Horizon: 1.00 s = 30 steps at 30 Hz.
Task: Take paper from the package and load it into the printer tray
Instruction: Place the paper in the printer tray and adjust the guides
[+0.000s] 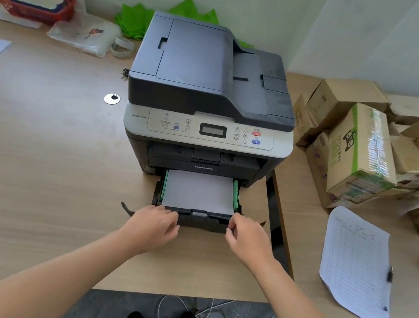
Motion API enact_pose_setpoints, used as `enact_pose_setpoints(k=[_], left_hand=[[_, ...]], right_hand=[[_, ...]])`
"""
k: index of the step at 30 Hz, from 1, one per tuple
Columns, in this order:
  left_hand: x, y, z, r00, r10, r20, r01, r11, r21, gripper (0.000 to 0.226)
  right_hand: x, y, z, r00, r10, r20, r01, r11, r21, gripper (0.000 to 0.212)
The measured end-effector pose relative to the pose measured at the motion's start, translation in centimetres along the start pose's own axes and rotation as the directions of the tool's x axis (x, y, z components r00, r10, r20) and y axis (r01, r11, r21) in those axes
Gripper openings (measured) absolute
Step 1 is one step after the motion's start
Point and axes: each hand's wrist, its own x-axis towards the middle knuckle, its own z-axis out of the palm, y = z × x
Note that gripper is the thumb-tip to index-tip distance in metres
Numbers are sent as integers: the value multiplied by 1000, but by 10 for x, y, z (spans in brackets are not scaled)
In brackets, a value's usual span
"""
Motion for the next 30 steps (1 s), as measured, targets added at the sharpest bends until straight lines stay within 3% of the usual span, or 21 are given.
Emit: enact_pose_setpoints(k=[5,10,16,21,25,30], left_hand=[[0,4,13,1000,26,-3,-26,995,93,8],[3,4,23,1000,23,9,-24,988,154,19],[32,-2,18,994,-114,0,113,988,106,30],[65,-2,9,961,-257,102,259,966,-2,49],[85,0,10,937,-325,127,326,945,9,39],[97,-1,20,915,-369,163,375,927,-9,54]], right_hand=[[4,-2,8,999,20,-40,-21,999,-26,10],[10,-2,14,999,4,51,-1,998,-59,17],[49,-3,1,992,77,103,-71,996,-62,33],[74,-7,-3,980,114,165,-107,993,-49,54],[91,-7,-1,979,129,155,-123,991,-49,45],[103,1,4,979,117,169,-117,993,-11,51]])
